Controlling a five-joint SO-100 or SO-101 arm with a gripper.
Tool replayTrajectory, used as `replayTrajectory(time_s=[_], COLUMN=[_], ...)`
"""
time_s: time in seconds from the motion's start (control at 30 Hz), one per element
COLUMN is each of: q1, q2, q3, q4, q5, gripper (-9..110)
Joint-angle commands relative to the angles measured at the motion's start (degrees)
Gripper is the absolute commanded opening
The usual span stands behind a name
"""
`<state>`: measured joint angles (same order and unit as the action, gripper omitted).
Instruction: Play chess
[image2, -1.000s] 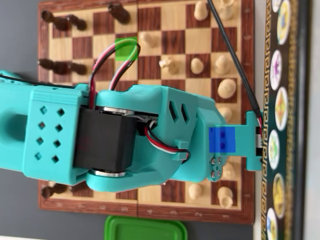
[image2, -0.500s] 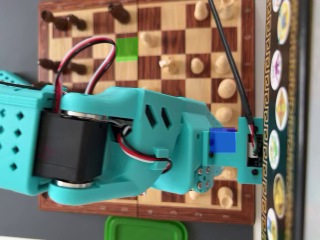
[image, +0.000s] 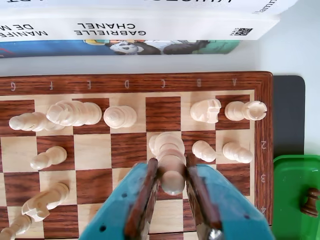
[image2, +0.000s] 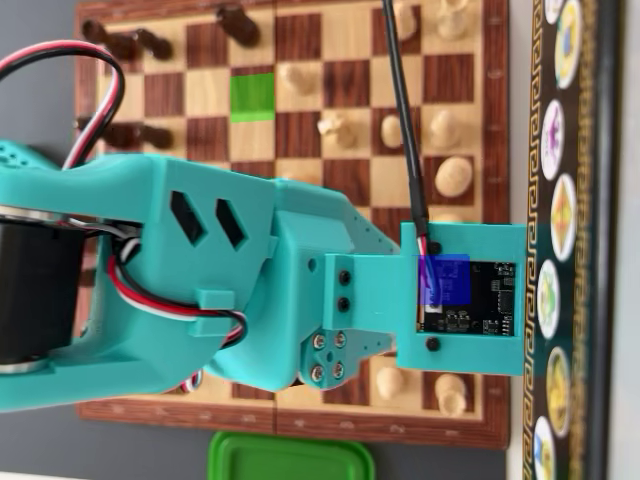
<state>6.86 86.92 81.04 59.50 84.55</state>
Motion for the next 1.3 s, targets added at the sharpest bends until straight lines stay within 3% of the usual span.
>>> replayTrajectory(time_s=[0.0,1.27], q1=[0.44,-6.59], q2=[5.27,36.04], q3=[1.32,30.85], q4=[-0.7,-0.79], q5=[0.53,3.78], gripper=[8,8])
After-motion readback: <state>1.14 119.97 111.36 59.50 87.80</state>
